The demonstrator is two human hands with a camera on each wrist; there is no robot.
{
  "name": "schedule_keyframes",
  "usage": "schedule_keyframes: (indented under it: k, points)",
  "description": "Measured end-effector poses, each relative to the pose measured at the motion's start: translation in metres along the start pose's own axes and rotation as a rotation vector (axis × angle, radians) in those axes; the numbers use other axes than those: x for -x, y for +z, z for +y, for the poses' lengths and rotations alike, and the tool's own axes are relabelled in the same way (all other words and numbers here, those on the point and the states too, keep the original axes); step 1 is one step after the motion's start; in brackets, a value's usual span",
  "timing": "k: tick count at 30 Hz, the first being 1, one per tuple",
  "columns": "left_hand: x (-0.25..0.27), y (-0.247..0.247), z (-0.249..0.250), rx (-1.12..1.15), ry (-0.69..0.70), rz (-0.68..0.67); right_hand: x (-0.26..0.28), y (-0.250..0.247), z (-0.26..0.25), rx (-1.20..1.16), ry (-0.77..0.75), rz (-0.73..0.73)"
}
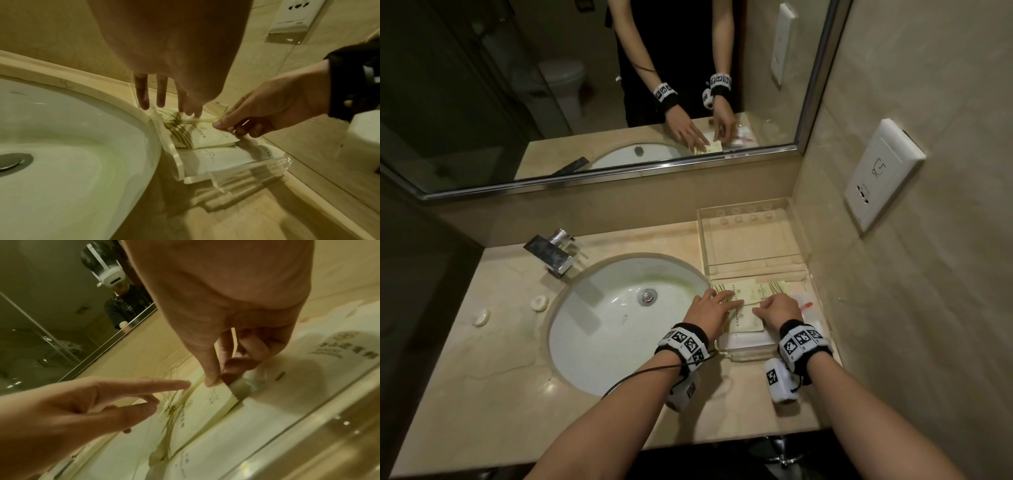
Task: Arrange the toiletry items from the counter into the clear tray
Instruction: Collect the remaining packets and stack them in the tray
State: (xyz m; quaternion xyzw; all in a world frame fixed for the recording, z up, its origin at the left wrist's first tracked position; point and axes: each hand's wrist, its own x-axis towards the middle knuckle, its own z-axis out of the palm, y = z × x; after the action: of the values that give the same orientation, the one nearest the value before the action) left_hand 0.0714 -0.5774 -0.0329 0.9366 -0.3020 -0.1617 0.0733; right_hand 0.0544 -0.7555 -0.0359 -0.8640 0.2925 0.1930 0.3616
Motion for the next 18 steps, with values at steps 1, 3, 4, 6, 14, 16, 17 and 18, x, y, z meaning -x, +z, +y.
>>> schedule_keyframes:
  k: [1,3,4,6,14,16,17,18]
  points:
    - [0.000,0.000,0.000,0.002,0.001,0.001,0.000,0.000,0.001,0.001,-0.003,0.005]
    - [0.000,0.000,-0.003,0.006,0.006,-0.004,0.000,0.000,0.002,0.008,-0.007,0.015]
    - [-0.001,0.000,-0.004,0.002,0.007,-0.005,0.000,-0.001,0.003,0.016,-0.006,0.020]
    - [0.000,0.000,-0.006,-0.012,0.008,-0.005,0.001,-0.001,0.004,0.036,-0.006,0.030]
    - [-0.013,-0.001,0.000,0.043,0.105,0.060,0.003,-0.001,0.011,0.038,-0.028,0.091]
    - [-0.016,0.003,0.004,0.052,0.115,-0.006,0.004,-0.002,0.014,0.035,-0.039,0.113]
    - [-0.017,0.005,0.005,0.056,0.105,-0.040,0.003,-0.002,0.016,0.041,-0.055,0.130]
    - [-0.018,0.007,0.005,0.060,0.094,-0.062,0.003,-0.003,0.019,0.046,-0.081,0.145]
